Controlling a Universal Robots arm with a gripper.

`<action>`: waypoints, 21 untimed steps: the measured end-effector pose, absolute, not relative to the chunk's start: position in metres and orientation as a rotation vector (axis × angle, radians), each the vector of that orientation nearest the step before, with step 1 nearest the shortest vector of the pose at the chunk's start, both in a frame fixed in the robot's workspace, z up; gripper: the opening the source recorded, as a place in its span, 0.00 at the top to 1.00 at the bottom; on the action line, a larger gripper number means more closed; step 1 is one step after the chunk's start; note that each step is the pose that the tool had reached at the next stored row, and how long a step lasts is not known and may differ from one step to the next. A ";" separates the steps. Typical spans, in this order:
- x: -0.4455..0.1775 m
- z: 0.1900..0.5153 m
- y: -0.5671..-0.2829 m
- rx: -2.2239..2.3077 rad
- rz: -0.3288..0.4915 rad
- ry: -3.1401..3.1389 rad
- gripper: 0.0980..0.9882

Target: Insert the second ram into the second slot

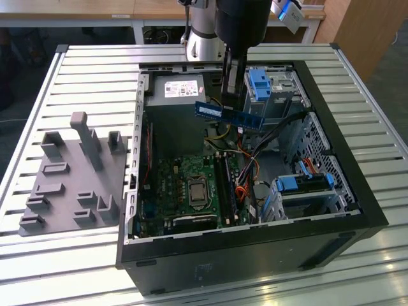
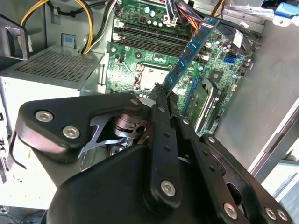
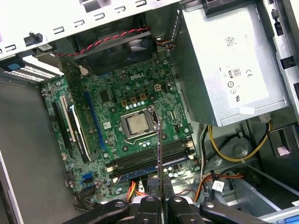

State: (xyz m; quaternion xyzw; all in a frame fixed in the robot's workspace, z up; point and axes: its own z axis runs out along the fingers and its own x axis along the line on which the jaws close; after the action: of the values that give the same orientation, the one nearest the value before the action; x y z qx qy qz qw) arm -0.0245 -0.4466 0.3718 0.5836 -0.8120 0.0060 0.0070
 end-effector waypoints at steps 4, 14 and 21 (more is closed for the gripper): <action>-0.024 0.372 -0.447 1.809 0.019 -2.551 0.95; -0.025 0.372 -0.447 1.769 0.020 -2.578 0.95; -0.025 0.372 -0.447 1.741 0.021 -2.596 0.95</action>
State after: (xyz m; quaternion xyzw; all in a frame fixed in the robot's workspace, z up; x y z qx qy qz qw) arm -0.0245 -0.4466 0.3718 0.5569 -0.8305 0.0069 0.0080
